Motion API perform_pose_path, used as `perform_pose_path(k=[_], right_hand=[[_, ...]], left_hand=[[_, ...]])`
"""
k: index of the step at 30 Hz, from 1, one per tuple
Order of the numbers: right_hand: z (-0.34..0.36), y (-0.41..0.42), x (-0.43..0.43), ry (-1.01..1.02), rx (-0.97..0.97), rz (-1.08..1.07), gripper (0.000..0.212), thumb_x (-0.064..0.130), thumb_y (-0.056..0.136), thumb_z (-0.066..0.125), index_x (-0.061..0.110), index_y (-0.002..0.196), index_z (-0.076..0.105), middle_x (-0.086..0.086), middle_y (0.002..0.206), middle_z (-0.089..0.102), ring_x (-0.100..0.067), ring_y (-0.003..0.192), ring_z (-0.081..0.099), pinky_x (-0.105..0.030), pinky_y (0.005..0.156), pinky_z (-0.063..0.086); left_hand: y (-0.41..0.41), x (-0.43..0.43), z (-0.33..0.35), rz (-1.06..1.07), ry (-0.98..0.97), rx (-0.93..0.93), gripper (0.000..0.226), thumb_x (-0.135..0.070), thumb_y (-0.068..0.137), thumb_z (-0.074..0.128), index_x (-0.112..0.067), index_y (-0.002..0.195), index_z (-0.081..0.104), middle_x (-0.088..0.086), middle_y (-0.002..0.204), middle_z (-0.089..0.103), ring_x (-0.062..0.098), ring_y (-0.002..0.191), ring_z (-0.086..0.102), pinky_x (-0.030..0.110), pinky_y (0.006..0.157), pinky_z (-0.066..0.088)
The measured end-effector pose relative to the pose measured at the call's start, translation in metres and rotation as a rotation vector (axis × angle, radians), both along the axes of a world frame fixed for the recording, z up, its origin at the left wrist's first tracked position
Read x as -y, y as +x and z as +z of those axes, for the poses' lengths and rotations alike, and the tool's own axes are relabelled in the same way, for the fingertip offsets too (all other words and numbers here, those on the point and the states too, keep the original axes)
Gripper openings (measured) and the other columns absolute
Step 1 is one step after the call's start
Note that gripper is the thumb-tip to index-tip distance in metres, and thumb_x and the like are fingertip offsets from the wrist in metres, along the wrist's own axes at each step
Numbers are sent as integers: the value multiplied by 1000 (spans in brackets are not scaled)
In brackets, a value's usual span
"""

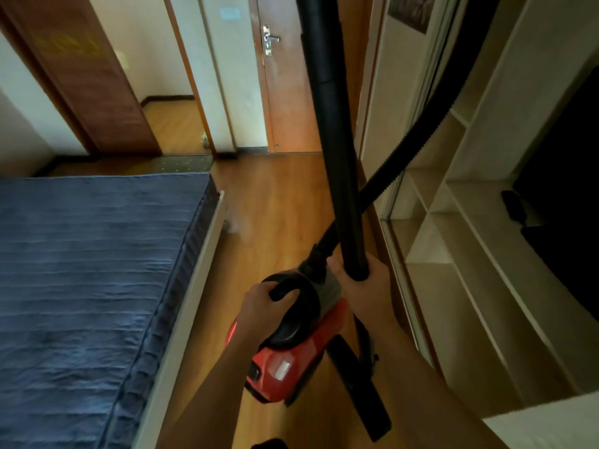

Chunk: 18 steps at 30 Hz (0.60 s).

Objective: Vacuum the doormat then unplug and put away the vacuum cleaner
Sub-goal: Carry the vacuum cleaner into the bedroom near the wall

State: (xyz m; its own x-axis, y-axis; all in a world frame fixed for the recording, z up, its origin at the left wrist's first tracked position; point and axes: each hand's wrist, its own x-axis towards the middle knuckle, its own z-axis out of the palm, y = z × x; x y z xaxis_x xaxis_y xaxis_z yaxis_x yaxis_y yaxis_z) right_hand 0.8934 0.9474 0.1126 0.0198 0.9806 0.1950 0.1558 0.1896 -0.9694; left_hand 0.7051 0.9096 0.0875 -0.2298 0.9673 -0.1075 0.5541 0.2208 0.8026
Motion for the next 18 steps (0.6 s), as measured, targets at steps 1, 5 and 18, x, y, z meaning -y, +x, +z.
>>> perform_pose_path(k=[1, 5, 18], right_hand=[[0, -1, -13, 6, 8, 15, 16, 56, 79, 75, 46, 72, 66, 9, 71, 69, -14, 75, 70, -46, 75, 61], [-1, -7, -63, 30, 23, 69, 25, 40, 87, 77, 50, 69, 62, 14, 67, 64, -8, 71, 66, -33, 73, 57], [-17, -84, -296, -3, 58, 89, 34, 27, 86, 81, 37, 62, 59, 12, 59, 56, -2, 59, 57, -18, 61, 48]], left_hand=[[0, -12, 0, 10, 10, 0, 28, -38, 91, 68, -34, 65, 58, -12, 49, 55, 3, 46, 57, 15, 46, 37], [-5, -58, -6, 31, 12, 18, 26, -37, 90, 69, -33, 66, 60, -13, 49, 55, 2, 45, 56, 15, 46, 37], [-76, -282, -20, 68, -16, 143, 25, -32, 91, 70, -21, 69, 64, -9, 46, 56, 4, 41, 55, 17, 42, 40]])
